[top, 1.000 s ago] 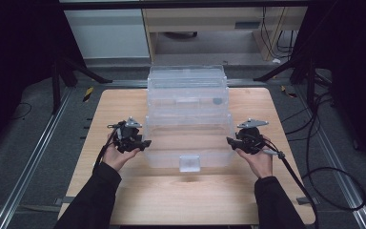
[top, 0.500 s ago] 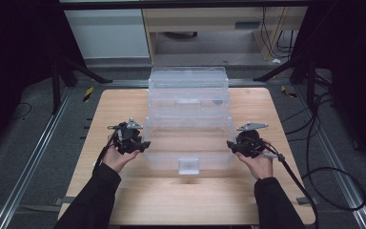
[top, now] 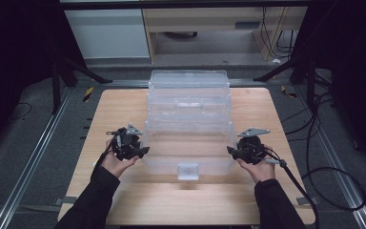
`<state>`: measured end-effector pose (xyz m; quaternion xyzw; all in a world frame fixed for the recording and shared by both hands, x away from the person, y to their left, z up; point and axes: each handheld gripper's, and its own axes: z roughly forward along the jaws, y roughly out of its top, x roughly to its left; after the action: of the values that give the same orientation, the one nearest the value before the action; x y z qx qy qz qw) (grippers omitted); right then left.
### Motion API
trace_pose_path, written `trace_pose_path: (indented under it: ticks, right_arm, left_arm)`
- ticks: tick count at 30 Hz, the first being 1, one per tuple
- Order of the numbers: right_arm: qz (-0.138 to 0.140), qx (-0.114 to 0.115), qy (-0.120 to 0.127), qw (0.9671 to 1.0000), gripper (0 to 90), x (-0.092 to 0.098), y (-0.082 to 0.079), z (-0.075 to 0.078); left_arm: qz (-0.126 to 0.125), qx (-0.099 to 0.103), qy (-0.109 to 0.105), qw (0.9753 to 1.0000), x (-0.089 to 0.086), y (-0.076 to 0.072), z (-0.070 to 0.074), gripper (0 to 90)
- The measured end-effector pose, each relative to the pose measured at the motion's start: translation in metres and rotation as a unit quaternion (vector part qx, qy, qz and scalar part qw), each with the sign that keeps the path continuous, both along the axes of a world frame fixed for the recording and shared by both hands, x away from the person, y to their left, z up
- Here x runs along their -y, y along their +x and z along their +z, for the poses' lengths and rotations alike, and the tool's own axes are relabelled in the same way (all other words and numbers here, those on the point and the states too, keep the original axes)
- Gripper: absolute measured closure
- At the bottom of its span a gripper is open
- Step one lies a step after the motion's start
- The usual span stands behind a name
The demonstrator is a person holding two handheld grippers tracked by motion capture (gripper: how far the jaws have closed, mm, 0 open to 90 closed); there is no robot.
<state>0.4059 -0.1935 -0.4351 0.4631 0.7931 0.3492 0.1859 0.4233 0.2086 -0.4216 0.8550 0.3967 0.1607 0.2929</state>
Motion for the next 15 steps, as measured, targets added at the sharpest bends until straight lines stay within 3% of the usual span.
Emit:
trace_pose_path:
  ticks: [5,6,7,9,11,12,15]
  right_arm:
    - [0.009,0.008,0.002,0.9999,60.7,0.002,0.001,0.0]
    - [0.01,0.016,0.006,0.9998,55.4,0.006,0.001,0.002]
    - [0.01,0.016,0.006,0.9998,55.4,0.006,0.001,0.002]
    - [0.005,0.025,0.026,0.9993,51.4,0.013,0.001,0.008]
    - [0.0,0.032,0.029,0.9991,48.8,0.015,0.0,0.011]
    - [-0.007,0.04,0.037,0.9985,43.4,0.02,-0.001,0.015]
    - [-0.015,0.047,0.049,0.9976,39.7,0.025,-0.002,0.02]
  left_arm:
    - [-0.009,0.005,-0.005,0.9999,-0.004,0.001,0.001,58.2]
    - [-0.007,0.011,-0.009,0.9999,-0.006,0.0,0.003,50.9]
    - [-0.007,0.011,-0.009,0.9999,-0.006,0.0,0.003,49.2]
    - [-0.004,0.018,-0.015,0.9997,-0.009,-0.001,0.008,47.7]
    - [-0.002,0.025,-0.019,0.9995,-0.013,-0.003,0.014,45.6]
    - [0.003,0.027,-0.029,0.9992,-0.018,-0.006,0.021,44.4]
    - [0.006,0.032,-0.028,0.9991,-0.022,-0.009,0.026,43.5]
